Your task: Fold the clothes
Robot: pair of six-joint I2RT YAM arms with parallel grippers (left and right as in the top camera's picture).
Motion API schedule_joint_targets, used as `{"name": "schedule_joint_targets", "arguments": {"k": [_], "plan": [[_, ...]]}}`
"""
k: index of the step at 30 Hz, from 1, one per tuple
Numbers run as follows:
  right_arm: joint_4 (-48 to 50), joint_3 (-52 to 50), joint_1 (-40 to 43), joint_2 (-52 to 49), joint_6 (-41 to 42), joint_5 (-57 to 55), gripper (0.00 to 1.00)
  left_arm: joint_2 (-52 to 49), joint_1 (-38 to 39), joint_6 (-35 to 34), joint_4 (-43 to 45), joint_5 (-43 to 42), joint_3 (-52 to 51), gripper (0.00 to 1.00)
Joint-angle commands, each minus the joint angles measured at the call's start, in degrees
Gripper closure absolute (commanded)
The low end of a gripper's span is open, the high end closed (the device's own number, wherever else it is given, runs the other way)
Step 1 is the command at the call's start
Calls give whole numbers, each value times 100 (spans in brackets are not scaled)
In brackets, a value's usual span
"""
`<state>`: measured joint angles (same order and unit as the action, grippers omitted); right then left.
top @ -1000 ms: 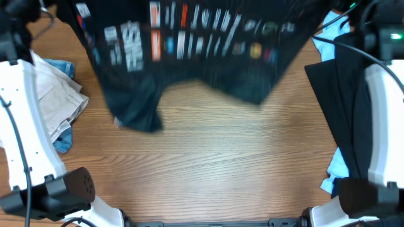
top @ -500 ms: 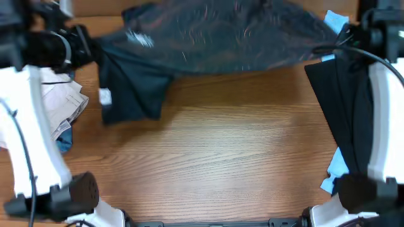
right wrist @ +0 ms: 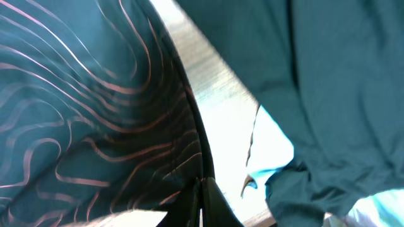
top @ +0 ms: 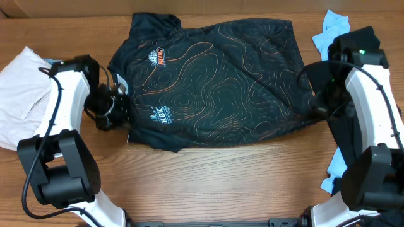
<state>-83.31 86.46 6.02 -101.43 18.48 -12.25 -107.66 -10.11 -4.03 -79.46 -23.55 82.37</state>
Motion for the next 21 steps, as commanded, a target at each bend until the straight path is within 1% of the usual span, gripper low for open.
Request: {"name": "schedule_joint_targets", "arguments": {"k": [1,5,9,12,13,15,17,21], "plan": [[295,-686,22,179,299,197,96,160,-4,177,74,168,-623,96],[680,-1464,22,424,352,251,96,719,-52,120,439,192,-1342,96],[835,-1978,22,826,542,269,96,1749,-409,-236,671,629,-1958,96],[870,-2153,22,1147,651,269,96,2420,-835,-339,664,660,-2124,96],[872,-2218,22,1368,710,269,96,2774,-1128,-354,623,658,-2153,96],[857,-2238,22,1655,710,271,96,3108,-1423,-374,586,647,-2157,96],[813,-2238,22,1923,708,271,96,3318,-1574,-374,568,597,-2157,96],[761,-2238,22,2282,686,273,96,3383,-1569,-372,560,597,-2162,96]]}}
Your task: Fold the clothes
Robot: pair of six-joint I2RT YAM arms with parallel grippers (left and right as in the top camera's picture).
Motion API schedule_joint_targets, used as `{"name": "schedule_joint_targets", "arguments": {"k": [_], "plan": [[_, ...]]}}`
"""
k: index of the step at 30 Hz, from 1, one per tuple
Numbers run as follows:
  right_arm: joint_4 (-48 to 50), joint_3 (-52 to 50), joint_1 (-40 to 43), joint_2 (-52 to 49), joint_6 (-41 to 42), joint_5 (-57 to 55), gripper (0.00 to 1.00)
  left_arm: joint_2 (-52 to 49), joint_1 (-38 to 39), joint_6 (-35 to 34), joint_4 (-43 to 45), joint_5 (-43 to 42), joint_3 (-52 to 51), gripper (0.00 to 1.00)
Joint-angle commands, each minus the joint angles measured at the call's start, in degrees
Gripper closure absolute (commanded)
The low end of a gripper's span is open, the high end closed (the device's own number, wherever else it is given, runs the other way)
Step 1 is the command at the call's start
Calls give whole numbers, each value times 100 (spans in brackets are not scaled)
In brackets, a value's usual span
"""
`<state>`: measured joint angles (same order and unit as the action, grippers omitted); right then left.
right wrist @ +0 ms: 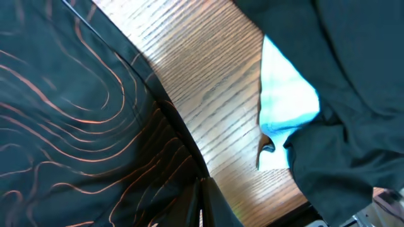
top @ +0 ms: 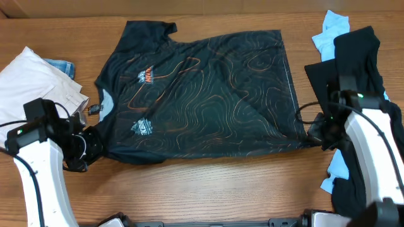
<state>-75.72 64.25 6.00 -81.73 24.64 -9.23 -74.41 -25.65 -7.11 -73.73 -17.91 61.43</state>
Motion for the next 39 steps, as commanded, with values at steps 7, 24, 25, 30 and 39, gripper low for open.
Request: {"name": "schedule_joint_targets", "arguments": {"k": [7,24,25,30,39], "plan": [[424,-17,24,264,-350,299,96,20,-15,-387,415,28,-249,96],[2656,-17,22,-708,-713,737,96,-610,2,-1272,3322,-13,-927,96],[2743,-17,22,-824,-713,748,96,-693,24,-1377,3488,-24,-927,96],[3117,-17,22,-1207,-713,748,96,-1121,245,-1438,4035,-142,-927,95],[3709,-17,17,-1624,-713,890,96,-1733,737,-1438,5121,-114,-927,95]]}}
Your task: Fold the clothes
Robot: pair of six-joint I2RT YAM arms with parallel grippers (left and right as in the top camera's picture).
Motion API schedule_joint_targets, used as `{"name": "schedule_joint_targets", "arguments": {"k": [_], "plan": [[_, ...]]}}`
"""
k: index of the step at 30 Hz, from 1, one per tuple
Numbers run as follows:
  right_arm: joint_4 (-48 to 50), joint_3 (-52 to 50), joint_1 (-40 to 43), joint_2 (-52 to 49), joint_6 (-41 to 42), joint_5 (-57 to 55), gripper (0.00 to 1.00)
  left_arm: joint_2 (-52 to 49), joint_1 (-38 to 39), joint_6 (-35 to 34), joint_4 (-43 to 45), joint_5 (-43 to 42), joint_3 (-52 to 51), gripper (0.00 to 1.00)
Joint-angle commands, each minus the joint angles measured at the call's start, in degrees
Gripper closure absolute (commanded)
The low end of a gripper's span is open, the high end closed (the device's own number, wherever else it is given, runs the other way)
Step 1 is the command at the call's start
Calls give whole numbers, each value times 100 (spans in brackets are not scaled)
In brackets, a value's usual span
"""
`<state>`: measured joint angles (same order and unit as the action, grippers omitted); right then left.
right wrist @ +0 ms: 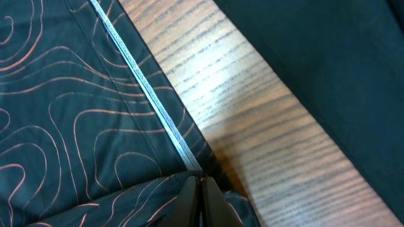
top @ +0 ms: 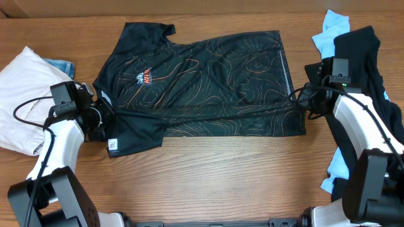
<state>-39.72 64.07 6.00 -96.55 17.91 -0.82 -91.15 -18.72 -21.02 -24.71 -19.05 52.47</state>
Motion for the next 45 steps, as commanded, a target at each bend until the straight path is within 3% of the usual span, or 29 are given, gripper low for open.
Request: {"name": "schedule_joint_targets", "arguments": {"k": [1,5,7,9,10,11,13,16,20,22,38,39,41,42,43,45], "plan": [[177,0,17,-188,-39,57,96,-59,42,-46,348,2,-31,95],[428,0,17,-227,-42,55,96,-59,42,-118,632,20,-31,90],[472,0,17,-227,-42,55,94,-61,44,-133,684,20,-31,78],[463,0,17,-227,-39,55,76,-61,42,-133,671,20,-31,62],[450,0,17,-227,-39,55,58,-61,44,-131,621,17,-31,44],[431,0,17,-227,-39,55,53,-61,44,-131,577,15,-31,32],[358,0,17,-227,-39,55,53,-61,42,-129,328,15,-31,30],[245,0,17,-227,-37,55,53,-61,44,-122,-374,2,-31,30],[122,0,17,-227,-37,55,53,-70,44,46,-1510,264,-37,44],[92,0,17,-227,-37,55,53,-70,44,42,-1753,612,-92,45],[-22,0,17,-227,-39,52,52,-70,44,20,-1668,1366,-286,39],[-22,0,17,-227,-39,52,52,-70,44,22,-1670,1362,-286,46],[-24,0,17,-227,-39,52,52,-74,44,31,-1676,1279,-293,73],[-24,0,17,-227,-39,52,52,-79,44,79,-1703,1211,-297,91],[-24,0,17,-227,-39,52,52,-81,44,87,-1707,1185,-304,96],[-26,0,17,-227,-39,52,52,-83,46,87,-1711,1161,-369,96]]}}
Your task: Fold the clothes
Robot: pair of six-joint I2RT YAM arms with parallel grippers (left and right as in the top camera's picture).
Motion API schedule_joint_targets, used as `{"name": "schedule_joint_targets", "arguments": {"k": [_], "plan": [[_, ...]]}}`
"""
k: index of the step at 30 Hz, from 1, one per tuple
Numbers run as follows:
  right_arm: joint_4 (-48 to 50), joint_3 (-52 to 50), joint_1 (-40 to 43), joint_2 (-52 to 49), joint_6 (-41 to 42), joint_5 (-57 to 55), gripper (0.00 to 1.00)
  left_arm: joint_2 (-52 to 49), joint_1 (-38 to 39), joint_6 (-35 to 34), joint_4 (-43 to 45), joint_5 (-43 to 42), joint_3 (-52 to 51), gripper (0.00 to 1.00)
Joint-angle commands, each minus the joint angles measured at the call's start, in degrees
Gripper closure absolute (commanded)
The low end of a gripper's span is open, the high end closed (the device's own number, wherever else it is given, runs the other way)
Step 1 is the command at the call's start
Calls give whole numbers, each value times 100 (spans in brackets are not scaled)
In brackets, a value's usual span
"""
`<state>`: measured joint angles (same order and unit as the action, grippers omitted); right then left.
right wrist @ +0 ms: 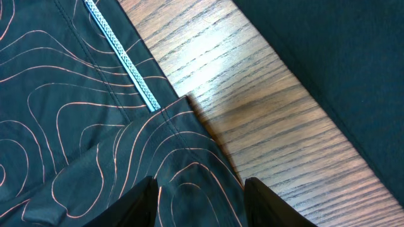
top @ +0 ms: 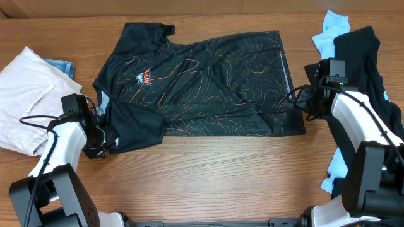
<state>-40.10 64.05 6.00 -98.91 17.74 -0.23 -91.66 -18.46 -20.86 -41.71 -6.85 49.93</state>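
Observation:
A black shirt [top: 208, 82] with orange contour lines lies spread on the table, its front strip folded back over itself. My right gripper [top: 304, 104] sits at the shirt's right edge. In the right wrist view it [right wrist: 201, 202] is open, its fingers [right wrist: 136, 205] standing apart over the folded hem corner [right wrist: 183, 145] with nothing gripped. My left gripper [top: 100, 144] rests at the lower left corner of the sleeve [top: 132, 129]. The overhead view does not show how its jaws stand.
A white garment [top: 25, 94] with a bit of denim [top: 60, 65] lies at the left. At the right are a light-blue cloth [top: 331, 28] and a dark garment [top: 360, 57], which also shows in the right wrist view [right wrist: 328, 63]. Bare wood [top: 221, 176] runs along the front.
My right gripper has opened and let go of the hem corner, which now lies flat on the shirt. My left gripper sits nearer the front, and the sleeve's white tag no longer shows.
Both grippers held the shirt's front corners, far back on the table. Then the shirt lay nearer the front, stretched between them. Later its front strip lay folded over the body, with the right gripper shut on the hem. Now that corner is released.

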Motion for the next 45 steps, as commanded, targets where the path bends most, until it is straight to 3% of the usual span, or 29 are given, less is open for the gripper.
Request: {"name": "schedule_joint_targets", "arguments": {"k": [1,2,3,4,11,14,17,20,21,23,26,33,35,41,45], "plan": [[7,2,17,9,-22,-7,52,-33,20,72,-28,-17,-133,96],[0,2,17,9,-22,-7,53,-33,20,74,-35,17,-136,91],[-9,2,17,9,-22,-7,53,-33,17,72,-31,87,-136,71],[-17,2,17,9,-22,-7,52,-33,17,72,-24,166,-136,62],[-37,2,17,9,-24,-7,52,-35,15,68,120,452,-136,53],[-50,2,17,9,-24,-9,52,-63,17,68,170,448,-136,55],[-52,2,17,9,-24,-9,52,-153,17,70,188,315,-149,67],[-55,2,17,9,-24,-9,53,-369,17,70,203,114,-153,71],[-57,2,17,9,-24,-9,52,-433,17,70,212,76,-153,76],[-61,2,17,9,-26,-9,52,-492,17,114,236,-46,-151,96],[-61,2,17,9,-24,-9,52,-444,17,258,210,-450,-85,96],[-72,2,17,9,-26,-9,52,144,17,1255,-153,-2500,317,96],[-72,2,17,9,-24,-9,52,251,15,1316,2,-2734,437,96],[-72,2,17,9,-24,-9,52,282,46,236,2015,-2592,553,94],[-72,2,17,9,-24,-9,52,284,122,-328,2780,-2404,553,91]]}}
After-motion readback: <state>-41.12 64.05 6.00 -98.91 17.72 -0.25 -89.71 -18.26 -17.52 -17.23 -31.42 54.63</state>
